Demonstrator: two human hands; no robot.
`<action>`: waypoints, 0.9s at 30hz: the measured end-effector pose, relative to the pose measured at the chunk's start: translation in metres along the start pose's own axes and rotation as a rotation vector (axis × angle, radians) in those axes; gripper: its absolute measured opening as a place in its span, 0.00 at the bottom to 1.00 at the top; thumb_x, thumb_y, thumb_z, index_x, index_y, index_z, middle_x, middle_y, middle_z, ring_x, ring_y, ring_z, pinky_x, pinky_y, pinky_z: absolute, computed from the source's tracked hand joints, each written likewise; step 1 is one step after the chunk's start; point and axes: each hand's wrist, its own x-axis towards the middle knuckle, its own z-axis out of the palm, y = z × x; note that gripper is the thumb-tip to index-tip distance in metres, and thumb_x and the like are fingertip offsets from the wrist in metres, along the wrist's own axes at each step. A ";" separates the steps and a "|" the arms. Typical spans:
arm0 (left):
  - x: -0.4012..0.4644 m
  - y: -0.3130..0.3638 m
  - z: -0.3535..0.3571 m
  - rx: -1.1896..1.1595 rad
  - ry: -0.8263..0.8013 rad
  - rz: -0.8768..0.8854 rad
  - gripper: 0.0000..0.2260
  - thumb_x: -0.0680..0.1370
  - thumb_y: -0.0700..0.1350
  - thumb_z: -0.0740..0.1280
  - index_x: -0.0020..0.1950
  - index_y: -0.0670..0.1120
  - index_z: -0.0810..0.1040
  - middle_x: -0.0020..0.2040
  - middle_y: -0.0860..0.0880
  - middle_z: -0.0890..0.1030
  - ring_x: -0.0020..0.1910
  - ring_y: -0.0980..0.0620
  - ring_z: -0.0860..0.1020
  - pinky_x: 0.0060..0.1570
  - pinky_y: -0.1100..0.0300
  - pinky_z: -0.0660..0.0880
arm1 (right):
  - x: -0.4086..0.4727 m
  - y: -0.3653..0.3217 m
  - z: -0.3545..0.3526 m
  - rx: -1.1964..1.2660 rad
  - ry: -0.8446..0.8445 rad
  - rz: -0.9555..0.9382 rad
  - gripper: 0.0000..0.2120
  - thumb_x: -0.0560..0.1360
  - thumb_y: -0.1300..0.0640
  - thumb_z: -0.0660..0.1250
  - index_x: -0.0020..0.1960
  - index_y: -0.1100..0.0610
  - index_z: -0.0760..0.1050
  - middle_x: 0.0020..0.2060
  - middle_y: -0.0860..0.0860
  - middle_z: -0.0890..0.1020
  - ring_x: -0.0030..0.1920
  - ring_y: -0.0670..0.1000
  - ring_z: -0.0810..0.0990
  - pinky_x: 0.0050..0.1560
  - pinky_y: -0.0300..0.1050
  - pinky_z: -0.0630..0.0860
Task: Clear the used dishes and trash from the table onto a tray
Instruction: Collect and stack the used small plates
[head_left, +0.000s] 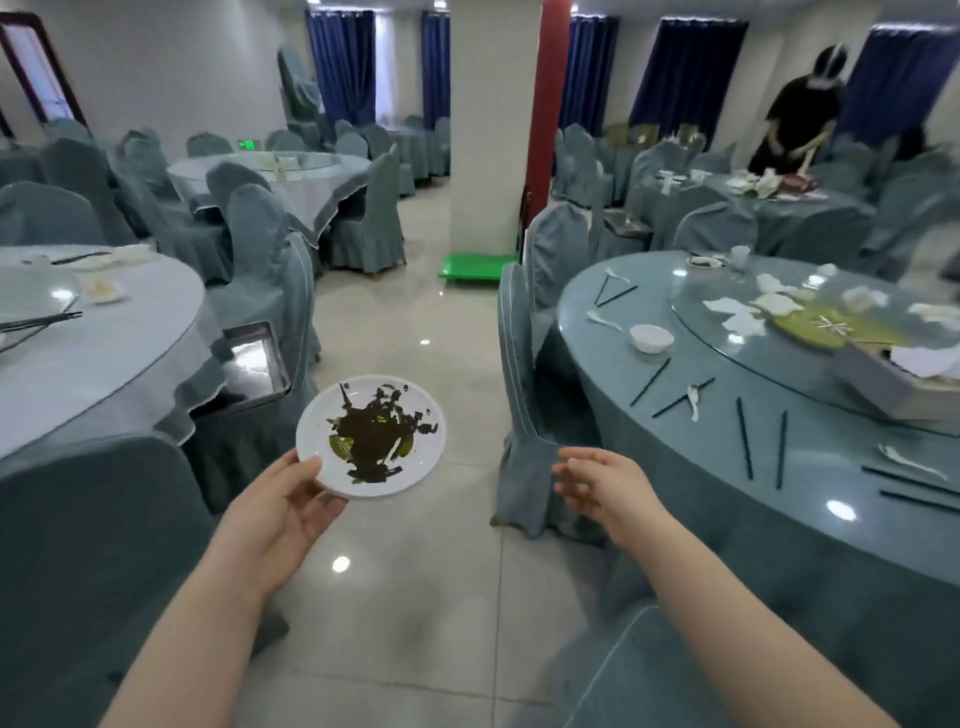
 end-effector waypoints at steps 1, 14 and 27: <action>0.026 0.008 0.003 0.003 -0.025 -0.008 0.10 0.79 0.38 0.61 0.59 0.44 0.76 0.45 0.44 0.84 0.41 0.50 0.83 0.38 0.57 0.82 | 0.013 -0.003 0.004 0.009 0.037 -0.002 0.08 0.78 0.65 0.61 0.49 0.58 0.78 0.41 0.53 0.83 0.38 0.52 0.80 0.37 0.41 0.77; 0.291 0.052 0.105 0.067 -0.342 -0.256 0.07 0.79 0.38 0.60 0.51 0.45 0.77 0.45 0.47 0.82 0.38 0.54 0.82 0.35 0.63 0.80 | 0.164 -0.025 0.011 0.138 0.424 0.076 0.07 0.79 0.62 0.63 0.54 0.59 0.78 0.43 0.55 0.85 0.42 0.55 0.82 0.39 0.45 0.77; 0.490 0.034 0.273 0.114 -0.476 -0.302 0.08 0.80 0.38 0.60 0.54 0.44 0.77 0.39 0.49 0.84 0.35 0.55 0.83 0.34 0.64 0.80 | 0.371 -0.104 -0.052 0.230 0.570 0.100 0.04 0.78 0.61 0.64 0.52 0.58 0.76 0.45 0.56 0.84 0.42 0.55 0.82 0.44 0.45 0.78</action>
